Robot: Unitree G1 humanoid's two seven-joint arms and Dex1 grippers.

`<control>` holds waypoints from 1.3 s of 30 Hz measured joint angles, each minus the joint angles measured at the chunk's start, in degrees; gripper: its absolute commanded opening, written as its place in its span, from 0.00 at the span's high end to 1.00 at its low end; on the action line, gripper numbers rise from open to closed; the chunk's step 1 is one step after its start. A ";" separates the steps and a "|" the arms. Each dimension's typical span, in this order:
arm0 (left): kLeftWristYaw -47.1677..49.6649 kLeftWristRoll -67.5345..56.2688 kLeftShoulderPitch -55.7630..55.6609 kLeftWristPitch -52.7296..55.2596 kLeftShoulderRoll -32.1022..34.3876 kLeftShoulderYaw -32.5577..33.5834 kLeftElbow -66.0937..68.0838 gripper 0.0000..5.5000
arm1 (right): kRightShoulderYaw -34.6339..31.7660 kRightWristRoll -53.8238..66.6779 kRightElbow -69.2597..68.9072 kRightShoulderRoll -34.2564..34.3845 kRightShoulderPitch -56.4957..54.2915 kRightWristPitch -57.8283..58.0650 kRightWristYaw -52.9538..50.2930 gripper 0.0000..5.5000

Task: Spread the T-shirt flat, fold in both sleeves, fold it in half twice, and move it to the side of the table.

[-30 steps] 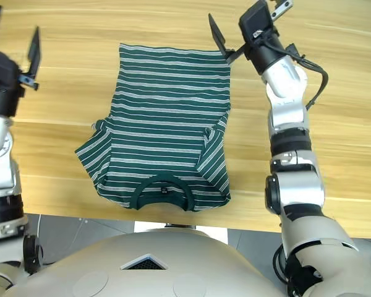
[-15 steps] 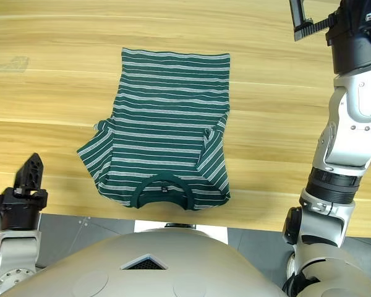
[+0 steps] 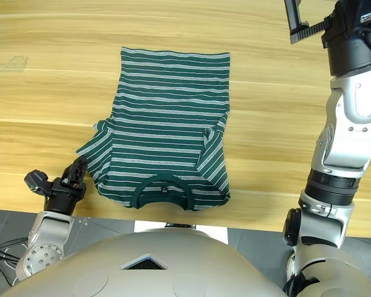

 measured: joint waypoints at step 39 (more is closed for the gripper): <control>-1.11 8.51 -7.62 0.28 -0.37 1.20 6.41 1.00 | 0.53 -0.86 3.88 0.85 0.79 -1.30 0.45 0.02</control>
